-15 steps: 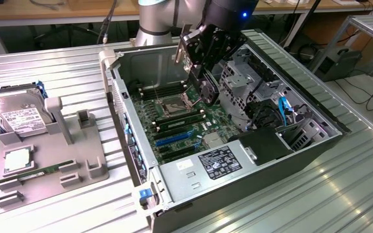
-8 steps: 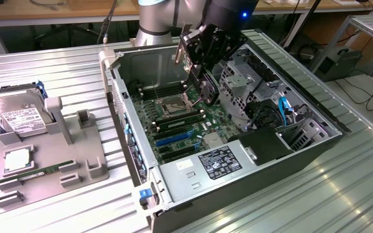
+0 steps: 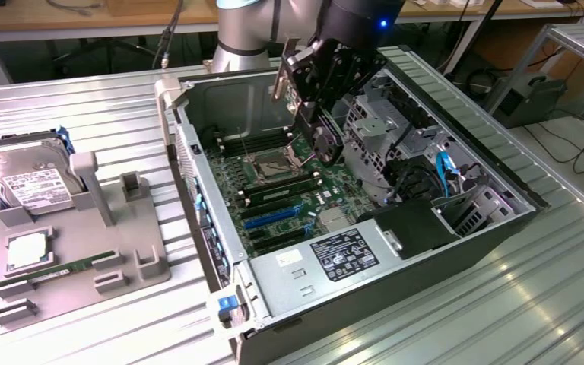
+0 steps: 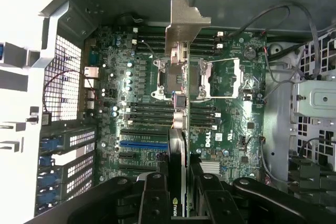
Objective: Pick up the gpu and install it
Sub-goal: 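Insert the gpu into the slot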
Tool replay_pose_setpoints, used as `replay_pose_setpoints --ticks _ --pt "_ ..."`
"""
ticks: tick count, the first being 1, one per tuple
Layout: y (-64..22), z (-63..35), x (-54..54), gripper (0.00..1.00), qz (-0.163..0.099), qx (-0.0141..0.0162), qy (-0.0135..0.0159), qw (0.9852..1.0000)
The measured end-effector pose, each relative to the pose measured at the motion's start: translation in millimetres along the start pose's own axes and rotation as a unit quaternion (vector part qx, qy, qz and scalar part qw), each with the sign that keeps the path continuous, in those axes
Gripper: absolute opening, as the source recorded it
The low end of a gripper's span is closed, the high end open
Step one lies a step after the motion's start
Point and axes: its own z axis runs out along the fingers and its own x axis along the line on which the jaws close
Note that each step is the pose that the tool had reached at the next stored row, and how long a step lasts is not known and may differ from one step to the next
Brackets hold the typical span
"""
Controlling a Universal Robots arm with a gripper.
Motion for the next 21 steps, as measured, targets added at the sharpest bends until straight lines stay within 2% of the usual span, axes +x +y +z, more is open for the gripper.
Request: replay_pose_setpoints --ticks 2,3,6,9,12,14,16,17,21 --pt "-0.1 0.4 0.0 0.26 -0.029 0.0013 0.0026 0.9996" --pt "-0.1 0.7 0.0 0.26 -0.047 0.0020 0.0042 0.9989" --pt "-0.2 1.5 0.0 0.26 -0.086 0.0036 0.0075 0.9963" --pt "-0.3 2.1 -0.1 0.26 -0.120 0.0050 0.0103 0.9927" --pt "-0.4 3.4 -0.1 0.26 -0.169 0.0070 0.0141 0.9855" --pt "-0.5 4.0 -0.2 0.26 -0.187 0.0077 0.0157 0.9822" --pt "-0.6 5.5 -0.2 0.26 -0.218 0.0089 0.0189 0.9756" --pt "-0.8 6.6 -0.2 0.26 -0.237 0.0096 0.0205 0.9713" --pt "-1.1 9.1 -0.3 0.26 -0.282 0.0113 0.0249 0.9589"
